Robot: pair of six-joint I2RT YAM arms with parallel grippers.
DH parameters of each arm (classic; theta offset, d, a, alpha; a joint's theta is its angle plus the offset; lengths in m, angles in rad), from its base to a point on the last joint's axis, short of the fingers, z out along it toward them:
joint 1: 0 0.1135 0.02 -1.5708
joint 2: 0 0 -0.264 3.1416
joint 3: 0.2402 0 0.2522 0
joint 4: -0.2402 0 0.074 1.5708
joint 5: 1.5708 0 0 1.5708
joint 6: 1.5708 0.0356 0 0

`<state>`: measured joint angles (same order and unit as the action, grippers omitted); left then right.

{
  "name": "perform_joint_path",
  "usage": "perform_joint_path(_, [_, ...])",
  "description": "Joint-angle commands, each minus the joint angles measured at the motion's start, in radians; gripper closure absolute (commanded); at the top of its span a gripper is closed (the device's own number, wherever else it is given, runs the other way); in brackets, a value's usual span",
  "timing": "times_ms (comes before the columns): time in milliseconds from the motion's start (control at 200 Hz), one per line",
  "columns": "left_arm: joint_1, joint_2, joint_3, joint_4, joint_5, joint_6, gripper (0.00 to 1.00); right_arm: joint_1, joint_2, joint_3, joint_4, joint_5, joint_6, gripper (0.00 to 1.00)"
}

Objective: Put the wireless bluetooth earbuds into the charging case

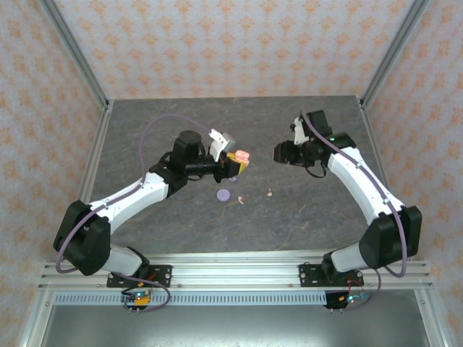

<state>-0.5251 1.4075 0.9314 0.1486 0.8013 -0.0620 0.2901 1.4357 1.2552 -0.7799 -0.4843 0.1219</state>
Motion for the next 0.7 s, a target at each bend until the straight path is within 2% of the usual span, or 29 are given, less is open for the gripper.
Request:
perform_joint_path(0, [-0.012, -0.077, -0.037, 0.066, -0.037, -0.037, 0.89, 0.015, 0.043, -0.060, -0.015, -0.108, -0.015, 0.52])
perform_joint_path(120, [-0.020, -0.115, -0.077, 0.065, -0.071, -0.043, 0.89, 0.053, 0.088, -0.108, 0.032, -0.122, -0.004, 0.59])
perform_joint_path(310, [-0.032, -0.144, -0.112, 0.082, -0.112, -0.064, 0.89, 0.063, 0.183, -0.117, 0.059, -0.039, 0.033, 0.75])
perform_joint_path(496, [-0.034, -0.149, -0.112, 0.068, -0.124, -0.063, 0.89, 0.082, 0.253, -0.105, 0.058, -0.110, 0.004, 0.78])
perform_joint_path(696, [-0.034, -0.150, -0.110, 0.072, -0.135, -0.063, 0.89, 0.108, 0.301, -0.099, 0.065, -0.128, 0.001, 0.81])
